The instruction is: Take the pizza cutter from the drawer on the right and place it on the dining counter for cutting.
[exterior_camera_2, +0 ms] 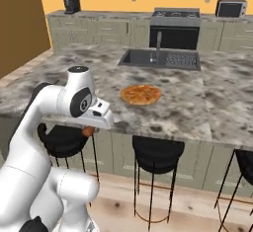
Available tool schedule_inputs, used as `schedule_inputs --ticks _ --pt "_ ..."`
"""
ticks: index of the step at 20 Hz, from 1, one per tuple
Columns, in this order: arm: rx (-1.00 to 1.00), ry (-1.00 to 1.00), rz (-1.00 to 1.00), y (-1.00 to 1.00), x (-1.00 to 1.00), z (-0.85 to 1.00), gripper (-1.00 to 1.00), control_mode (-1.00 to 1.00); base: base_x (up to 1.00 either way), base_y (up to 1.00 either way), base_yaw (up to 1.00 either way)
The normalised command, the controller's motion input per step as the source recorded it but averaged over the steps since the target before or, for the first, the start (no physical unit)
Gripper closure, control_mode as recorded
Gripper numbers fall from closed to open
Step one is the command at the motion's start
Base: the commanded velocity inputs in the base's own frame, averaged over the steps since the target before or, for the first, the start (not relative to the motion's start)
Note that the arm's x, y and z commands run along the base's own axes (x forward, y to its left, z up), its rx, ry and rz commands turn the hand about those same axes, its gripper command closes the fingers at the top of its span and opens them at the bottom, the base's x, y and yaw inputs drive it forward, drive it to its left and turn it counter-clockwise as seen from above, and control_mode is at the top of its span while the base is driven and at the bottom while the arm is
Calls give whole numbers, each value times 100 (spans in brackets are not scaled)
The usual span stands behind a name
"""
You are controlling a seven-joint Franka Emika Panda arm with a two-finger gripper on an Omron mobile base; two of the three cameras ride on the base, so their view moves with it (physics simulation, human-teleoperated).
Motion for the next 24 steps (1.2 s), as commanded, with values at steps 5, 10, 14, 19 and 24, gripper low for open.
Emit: schedule_inputs --ticks 5,10,14,19,24 --pt "0 0 0 0 0 0 100 100 18 -98 15" --pt "0 0 0 0 0 0 100 100 53 -56 1" --pt "0 0 0 0 0 0 100 100 61 -7 -3" --pt "0 0 0 0 0 0 100 100 46 -7 -6" --pt "0 0 0 0 0 0 100 100 34 -14 -12"
